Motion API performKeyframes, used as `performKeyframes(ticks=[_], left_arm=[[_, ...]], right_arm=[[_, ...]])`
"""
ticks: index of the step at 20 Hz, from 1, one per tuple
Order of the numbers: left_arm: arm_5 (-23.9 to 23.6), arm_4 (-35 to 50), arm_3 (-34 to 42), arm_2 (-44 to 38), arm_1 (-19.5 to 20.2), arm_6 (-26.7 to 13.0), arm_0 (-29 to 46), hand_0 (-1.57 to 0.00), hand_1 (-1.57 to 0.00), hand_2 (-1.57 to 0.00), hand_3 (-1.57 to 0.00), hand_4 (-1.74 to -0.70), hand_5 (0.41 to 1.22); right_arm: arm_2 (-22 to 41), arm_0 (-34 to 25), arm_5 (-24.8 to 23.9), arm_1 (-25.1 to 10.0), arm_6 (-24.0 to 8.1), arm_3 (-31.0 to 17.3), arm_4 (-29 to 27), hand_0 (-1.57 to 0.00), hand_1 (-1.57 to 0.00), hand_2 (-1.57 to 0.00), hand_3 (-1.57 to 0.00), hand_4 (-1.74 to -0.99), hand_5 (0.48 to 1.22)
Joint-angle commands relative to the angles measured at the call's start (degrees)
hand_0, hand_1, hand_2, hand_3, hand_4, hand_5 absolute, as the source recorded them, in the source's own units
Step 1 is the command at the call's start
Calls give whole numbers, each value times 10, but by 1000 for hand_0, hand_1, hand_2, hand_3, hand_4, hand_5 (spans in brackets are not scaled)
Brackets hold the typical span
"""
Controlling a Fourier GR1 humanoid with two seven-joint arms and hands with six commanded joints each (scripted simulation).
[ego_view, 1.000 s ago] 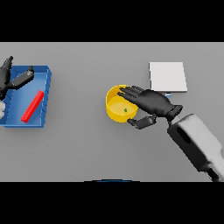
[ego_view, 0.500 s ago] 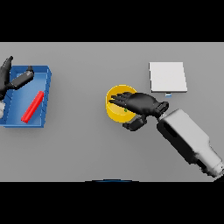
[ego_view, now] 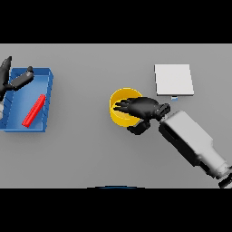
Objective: Pick up the red beaker and tilt it to pour out 1 green nut into yellow bowl. Pick up the yellow bowl and place it on the metallic measuring scale.
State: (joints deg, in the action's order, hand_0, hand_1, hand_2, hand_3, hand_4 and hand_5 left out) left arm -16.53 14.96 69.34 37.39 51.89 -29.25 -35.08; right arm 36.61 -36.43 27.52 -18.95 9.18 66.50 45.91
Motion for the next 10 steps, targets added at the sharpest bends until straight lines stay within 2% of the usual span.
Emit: performKeyframes(ticks=[1, 2, 3, 4, 5, 6, 7, 8, 10], left_arm=[[-1, 1, 3, -2, 0, 2, -2, 1, 1, 1, 1, -792, 725], [-2, 3, 2, -3, 0, 4, 1, 1, 1, 1, 1, -792, 723], [-6, 2, 3, -3, 1, 3, 5, 1, 1, 1, 1, -793, 722], [-2, 5, 8, -5, 5, 1, 4, 1, 1, 1, 1, -793, 723], [-4, 5, 1, -5, 0, 1, 3, 1, 1, 1, 1, -795, 725], [-3, 5, 8, -6, 6, 0, 4, 1, 1, 1, 1, -796, 726], [-7, 8, 12, -7, 6, -3, 6, 1, 1, 1, 1, -800, 727], [-10, 4, 15, -4, 6, 0, 7, 1, 1, 1, 1, -799, 728], [-11, 4, 20, -3, 10, -5, 11, 1, 1, 1, 1, -799, 727]], right_arm=[[4, -4, 0, 3, -9, 0, 6, -16, -40, -68, -94, -1339, 784], [8, -1, 0, -1, -9, 3, 10, -93, -107, -133, -160, -1362, 820], [10, -4, -2, -2, 0, -2, 13, -258, -236, -233, -249, -1387, 900], [11, -6, 2, -4, 6, 0, 12, -508, -437, -388, -359, -1425, 964], [12, -6, 6, -3, 0, -3, 12, -721, -664, -624, -472, -1488, 1016], [13, -7, 22, -5, 0, 4, 7, -891, -846, -814, -594, -1534, 1057], [14, -8, 34, -7, 2, 5, 4, -1027, -991, -965, -691, -1571, 1090], [17, -8, 34, -9, 4, 3, 3, -1136, -1107, -1086, -867, -1604, 1116], [15, -7, 44, -9, -9, 7, -6, -1292, -1274, -1261, -1019, -1649, 1154]])
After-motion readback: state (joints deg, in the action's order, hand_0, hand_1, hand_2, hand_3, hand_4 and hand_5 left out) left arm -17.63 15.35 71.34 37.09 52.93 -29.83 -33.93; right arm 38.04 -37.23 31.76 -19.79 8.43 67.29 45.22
